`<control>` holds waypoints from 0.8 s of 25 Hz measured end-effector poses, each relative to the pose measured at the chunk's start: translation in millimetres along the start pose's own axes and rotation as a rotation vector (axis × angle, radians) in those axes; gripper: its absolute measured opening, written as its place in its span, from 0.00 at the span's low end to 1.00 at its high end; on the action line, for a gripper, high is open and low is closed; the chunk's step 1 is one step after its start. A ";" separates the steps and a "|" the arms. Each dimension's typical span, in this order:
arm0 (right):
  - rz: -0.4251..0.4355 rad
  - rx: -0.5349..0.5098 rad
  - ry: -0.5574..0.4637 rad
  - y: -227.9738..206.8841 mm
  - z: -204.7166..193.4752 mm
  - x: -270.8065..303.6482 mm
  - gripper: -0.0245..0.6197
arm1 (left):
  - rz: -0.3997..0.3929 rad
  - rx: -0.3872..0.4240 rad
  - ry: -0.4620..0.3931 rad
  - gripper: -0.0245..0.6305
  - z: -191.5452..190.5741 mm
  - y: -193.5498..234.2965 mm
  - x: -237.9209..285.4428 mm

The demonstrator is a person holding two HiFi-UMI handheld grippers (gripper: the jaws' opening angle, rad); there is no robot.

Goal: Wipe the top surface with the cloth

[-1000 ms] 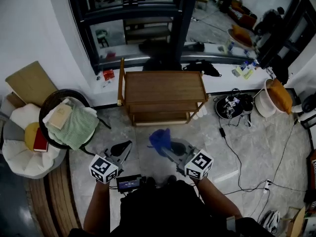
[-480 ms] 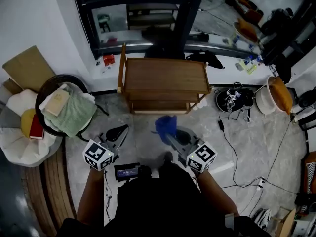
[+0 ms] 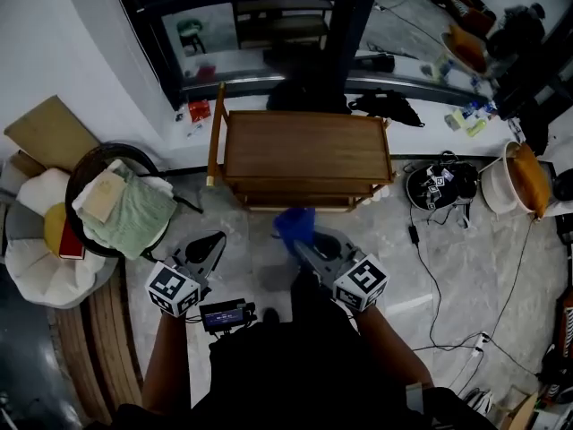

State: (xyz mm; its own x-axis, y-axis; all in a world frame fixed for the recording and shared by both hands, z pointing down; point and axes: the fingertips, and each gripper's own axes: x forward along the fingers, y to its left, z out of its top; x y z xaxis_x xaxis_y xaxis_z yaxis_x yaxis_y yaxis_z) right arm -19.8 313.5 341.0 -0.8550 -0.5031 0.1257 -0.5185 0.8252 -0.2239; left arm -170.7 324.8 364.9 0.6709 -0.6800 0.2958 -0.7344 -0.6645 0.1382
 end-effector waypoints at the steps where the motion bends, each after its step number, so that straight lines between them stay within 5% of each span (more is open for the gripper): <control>1: 0.012 -0.010 0.004 -12.7 3.1 6.8 0.15 | 0.013 -0.003 0.004 0.05 3.4 7.9 9.3; 10: 0.066 -0.019 0.042 -130.5 32.5 52.9 0.15 | 0.122 -0.020 0.048 0.05 41.5 64.7 104.0; 20: 0.089 -0.024 0.024 -215.4 63.8 94.6 0.15 | 0.176 0.062 0.033 0.05 102.2 110.4 202.6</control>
State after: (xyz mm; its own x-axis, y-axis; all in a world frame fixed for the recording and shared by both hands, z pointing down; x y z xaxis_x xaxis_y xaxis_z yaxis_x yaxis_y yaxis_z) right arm 11.5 71.8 339.5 -0.8975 -0.4215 0.1299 -0.4405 0.8723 -0.2125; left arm -105.4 82.0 343.5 0.5278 -0.7776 0.3417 -0.8320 -0.5543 0.0235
